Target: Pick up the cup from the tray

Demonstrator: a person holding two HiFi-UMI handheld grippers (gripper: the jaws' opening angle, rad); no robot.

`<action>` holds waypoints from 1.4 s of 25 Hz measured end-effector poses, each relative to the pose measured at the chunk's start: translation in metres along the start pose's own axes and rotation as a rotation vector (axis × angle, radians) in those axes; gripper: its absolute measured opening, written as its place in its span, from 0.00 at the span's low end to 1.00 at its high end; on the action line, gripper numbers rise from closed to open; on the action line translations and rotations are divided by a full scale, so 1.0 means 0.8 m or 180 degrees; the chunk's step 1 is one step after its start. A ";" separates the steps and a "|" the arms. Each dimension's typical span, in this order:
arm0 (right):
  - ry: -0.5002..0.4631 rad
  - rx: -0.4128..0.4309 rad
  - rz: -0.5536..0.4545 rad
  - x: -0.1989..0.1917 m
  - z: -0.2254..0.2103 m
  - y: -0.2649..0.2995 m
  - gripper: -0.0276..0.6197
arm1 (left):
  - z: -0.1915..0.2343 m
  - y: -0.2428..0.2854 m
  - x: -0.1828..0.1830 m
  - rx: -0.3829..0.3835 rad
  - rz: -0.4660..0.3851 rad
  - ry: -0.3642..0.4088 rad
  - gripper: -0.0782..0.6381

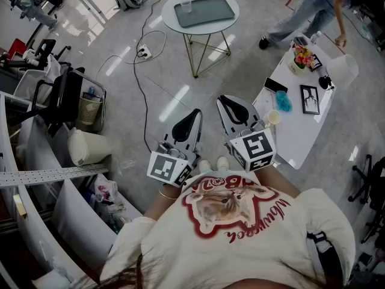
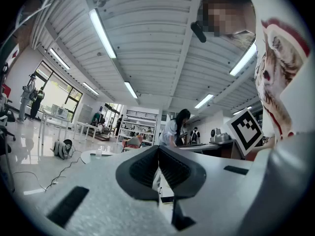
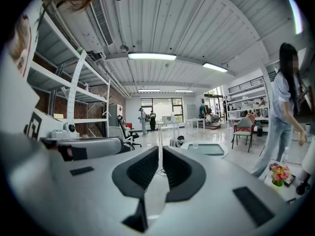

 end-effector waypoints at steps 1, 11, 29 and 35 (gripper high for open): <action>-0.0004 0.0001 0.0000 0.001 0.000 0.000 0.11 | -0.001 0.000 0.000 -0.0001 0.0007 -0.0002 0.13; -0.0021 0.0028 -0.0010 0.002 0.006 -0.006 0.11 | -0.006 -0.002 0.001 -0.0005 0.0002 -0.0012 0.13; -0.0006 -0.0031 -0.0053 -0.001 -0.008 -0.020 0.11 | -0.019 0.003 0.001 0.0027 -0.0007 0.0022 0.13; -0.0016 -0.0033 -0.0034 -0.001 -0.018 -0.023 0.11 | -0.027 0.013 -0.004 0.0031 -0.0006 0.0005 0.13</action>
Point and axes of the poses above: the fingertips, and each gripper's own axes: y forward along the fingers, z to its left, x out of its top, the point moved 6 cm from there along -y, backward along the fingers, and after that the axes turned 15 degrees about -x, right-handed, at the moved point
